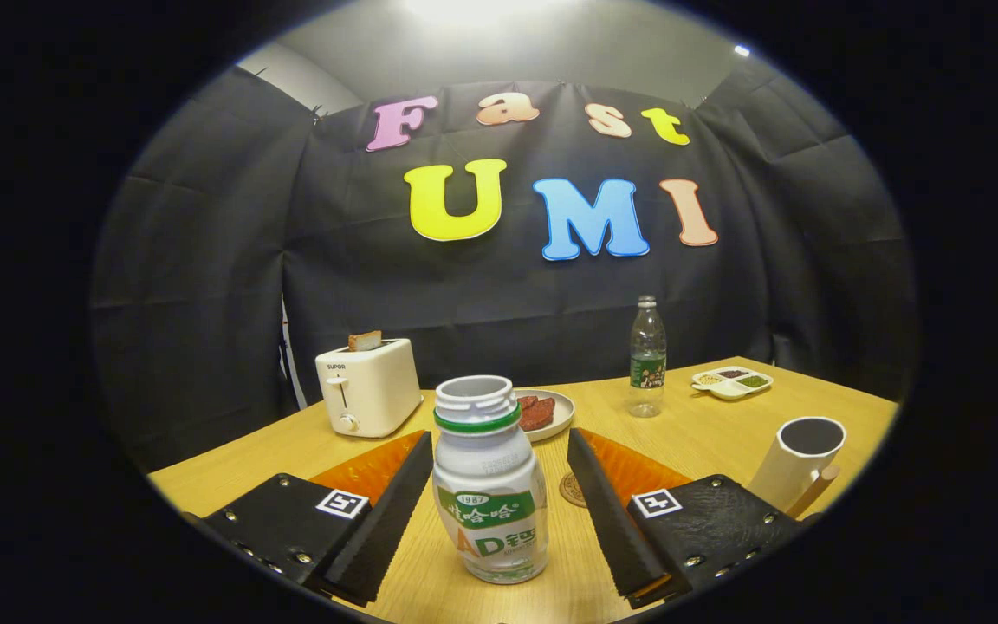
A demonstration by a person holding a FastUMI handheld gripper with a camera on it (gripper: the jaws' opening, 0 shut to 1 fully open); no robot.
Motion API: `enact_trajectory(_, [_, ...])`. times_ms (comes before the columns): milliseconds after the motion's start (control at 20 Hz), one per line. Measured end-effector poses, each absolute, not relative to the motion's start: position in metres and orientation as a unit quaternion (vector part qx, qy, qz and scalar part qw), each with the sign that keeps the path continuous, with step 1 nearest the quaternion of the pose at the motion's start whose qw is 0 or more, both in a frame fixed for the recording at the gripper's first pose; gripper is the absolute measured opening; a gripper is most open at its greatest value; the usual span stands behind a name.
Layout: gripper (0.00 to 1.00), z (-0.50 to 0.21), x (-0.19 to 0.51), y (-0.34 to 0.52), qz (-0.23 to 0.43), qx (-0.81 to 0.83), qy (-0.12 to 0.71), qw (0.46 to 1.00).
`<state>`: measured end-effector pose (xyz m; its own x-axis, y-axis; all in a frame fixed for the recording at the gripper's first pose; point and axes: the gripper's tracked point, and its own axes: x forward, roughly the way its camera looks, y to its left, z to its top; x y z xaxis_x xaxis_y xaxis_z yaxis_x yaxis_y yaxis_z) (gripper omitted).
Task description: Take the bottle from table, then pour the juice into the cup, finally place the bottle on the coaster
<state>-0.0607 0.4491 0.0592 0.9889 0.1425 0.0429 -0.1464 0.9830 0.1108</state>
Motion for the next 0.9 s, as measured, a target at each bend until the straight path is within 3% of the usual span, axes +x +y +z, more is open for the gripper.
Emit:
enact_trajectory(200, [0.94, 0.042, -0.052, 0.456, 0.076, 0.052, -0.004, 0.996])
enact_trajectory(350, [0.86, 0.032, -0.047, 0.460, 0.078, 0.045, 0.007, 0.996])
enact_trajectory(400, [0.79, 0.033, -0.047, 0.459, 0.074, 0.042, 0.004, 0.996])
enact_trajectory(900, [0.71, 0.036, -0.044, 0.458, 0.055, 0.049, -0.004, 0.997])
